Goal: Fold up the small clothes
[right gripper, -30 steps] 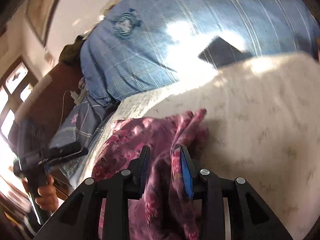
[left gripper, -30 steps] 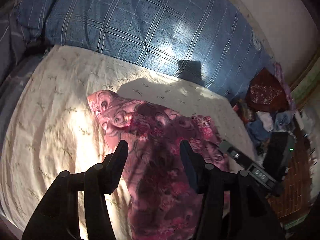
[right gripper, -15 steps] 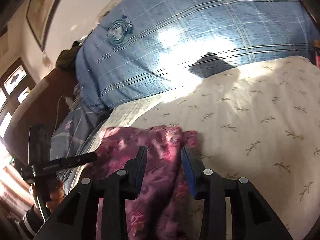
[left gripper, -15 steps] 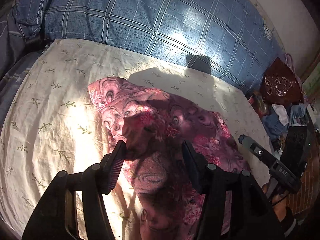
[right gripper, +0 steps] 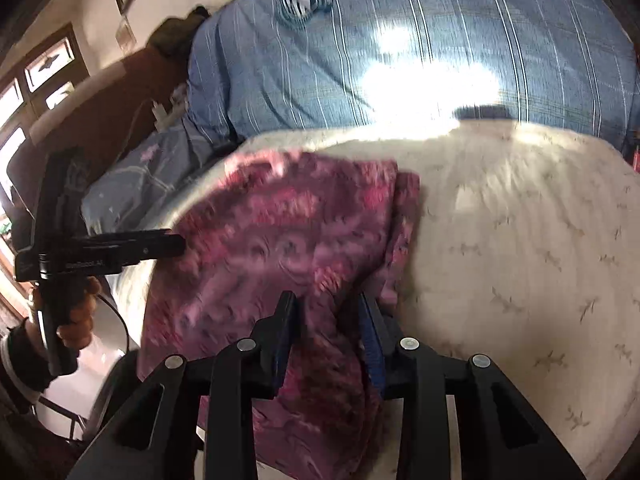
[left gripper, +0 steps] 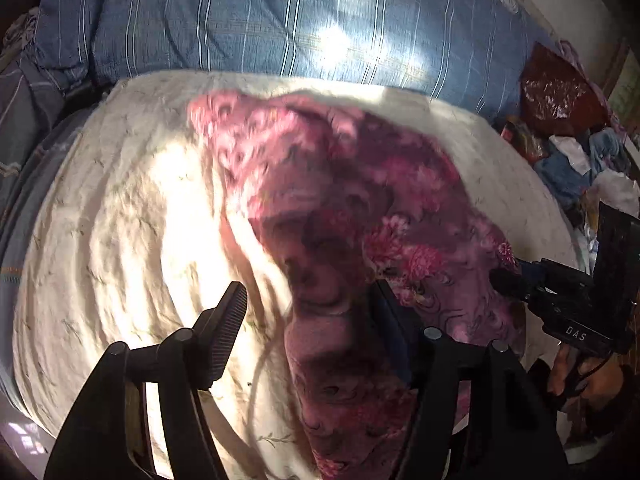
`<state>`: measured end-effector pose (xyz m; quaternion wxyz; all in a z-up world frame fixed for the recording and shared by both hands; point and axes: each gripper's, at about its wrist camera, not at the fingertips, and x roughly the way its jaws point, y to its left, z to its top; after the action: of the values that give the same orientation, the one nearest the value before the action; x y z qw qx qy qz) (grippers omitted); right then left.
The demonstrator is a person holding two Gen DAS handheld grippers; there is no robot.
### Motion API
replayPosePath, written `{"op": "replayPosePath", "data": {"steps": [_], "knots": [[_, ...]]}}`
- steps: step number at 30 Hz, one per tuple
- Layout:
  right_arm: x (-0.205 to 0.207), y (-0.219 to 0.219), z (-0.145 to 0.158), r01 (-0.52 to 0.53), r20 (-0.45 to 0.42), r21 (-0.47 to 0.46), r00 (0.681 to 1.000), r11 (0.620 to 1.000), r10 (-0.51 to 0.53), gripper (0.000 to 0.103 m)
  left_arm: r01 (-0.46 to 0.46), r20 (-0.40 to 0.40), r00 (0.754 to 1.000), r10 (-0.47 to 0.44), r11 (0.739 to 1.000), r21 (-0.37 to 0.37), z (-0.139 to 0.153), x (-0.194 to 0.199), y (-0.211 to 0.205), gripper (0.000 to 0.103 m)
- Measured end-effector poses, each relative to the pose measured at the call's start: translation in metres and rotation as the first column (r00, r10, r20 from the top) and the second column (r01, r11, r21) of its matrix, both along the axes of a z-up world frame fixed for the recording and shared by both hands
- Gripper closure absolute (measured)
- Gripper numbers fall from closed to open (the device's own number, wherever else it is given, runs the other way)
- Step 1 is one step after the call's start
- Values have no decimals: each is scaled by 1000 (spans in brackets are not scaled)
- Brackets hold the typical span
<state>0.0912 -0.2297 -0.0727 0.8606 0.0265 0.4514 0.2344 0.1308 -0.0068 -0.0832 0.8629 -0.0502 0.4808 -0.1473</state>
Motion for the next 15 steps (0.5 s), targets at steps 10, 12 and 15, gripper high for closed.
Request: {"op": "replayPosePath", "data": {"steps": [10, 12, 15], "knots": [[-28, -10, 40, 170, 8, -139, 985, 976, -170, 23, -94, 36, 995, 93, 995, 32, 22, -39, 15, 21], [-39, -13, 35, 196, -4, -185, 980, 963, -200, 19, -105, 54, 993, 101, 992, 75, 24, -52, 14, 20], [-50, -15, 28, 229, -31, -252, 969, 940, -244, 12, -127, 79, 990, 119, 986, 108, 24, -66, 15, 20]]}}
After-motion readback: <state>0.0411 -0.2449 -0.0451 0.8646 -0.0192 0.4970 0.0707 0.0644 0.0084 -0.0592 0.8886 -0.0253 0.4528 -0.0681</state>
